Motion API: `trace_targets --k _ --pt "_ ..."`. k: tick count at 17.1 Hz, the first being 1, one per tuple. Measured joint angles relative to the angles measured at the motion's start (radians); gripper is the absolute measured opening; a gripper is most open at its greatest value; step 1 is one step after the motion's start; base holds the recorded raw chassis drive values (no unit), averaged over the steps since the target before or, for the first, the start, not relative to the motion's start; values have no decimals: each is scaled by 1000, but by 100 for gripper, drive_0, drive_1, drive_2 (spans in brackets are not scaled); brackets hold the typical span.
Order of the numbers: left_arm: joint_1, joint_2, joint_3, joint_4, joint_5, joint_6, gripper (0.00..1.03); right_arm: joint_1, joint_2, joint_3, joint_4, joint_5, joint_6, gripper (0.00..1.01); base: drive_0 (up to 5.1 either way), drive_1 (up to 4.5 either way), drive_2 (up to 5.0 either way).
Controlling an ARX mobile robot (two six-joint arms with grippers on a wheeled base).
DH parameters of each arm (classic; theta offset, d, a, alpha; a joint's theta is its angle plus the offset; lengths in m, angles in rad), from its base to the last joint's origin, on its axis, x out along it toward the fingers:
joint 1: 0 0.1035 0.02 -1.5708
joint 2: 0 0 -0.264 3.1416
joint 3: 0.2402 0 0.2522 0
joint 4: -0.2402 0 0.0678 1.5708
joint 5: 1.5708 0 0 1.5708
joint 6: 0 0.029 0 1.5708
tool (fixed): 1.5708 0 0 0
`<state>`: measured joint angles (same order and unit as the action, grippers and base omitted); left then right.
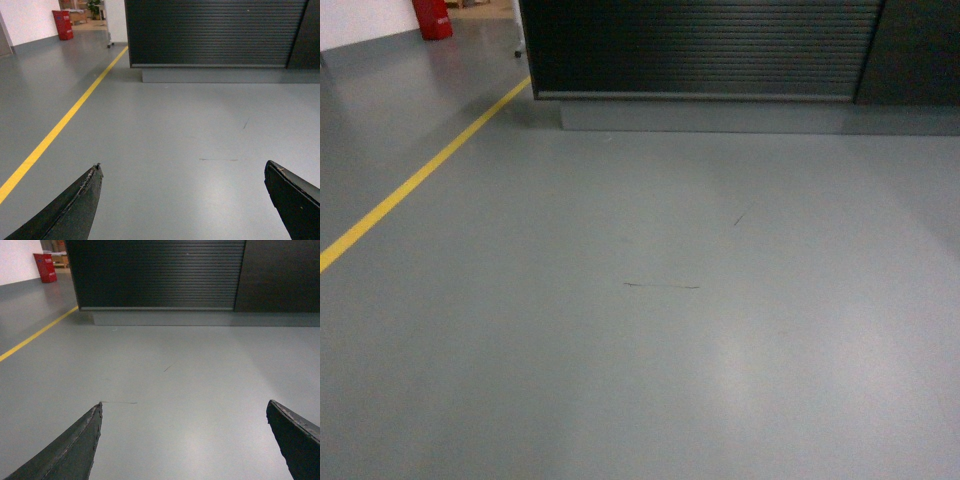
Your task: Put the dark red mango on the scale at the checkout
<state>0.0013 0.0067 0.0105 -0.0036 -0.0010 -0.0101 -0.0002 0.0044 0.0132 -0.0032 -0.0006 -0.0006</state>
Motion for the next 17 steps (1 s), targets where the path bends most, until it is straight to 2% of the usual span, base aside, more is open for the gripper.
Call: trace_targets --k 17 --pt "0 0 0 0 0 0 98 0 0 0 0 0 0 98 0 0 0"
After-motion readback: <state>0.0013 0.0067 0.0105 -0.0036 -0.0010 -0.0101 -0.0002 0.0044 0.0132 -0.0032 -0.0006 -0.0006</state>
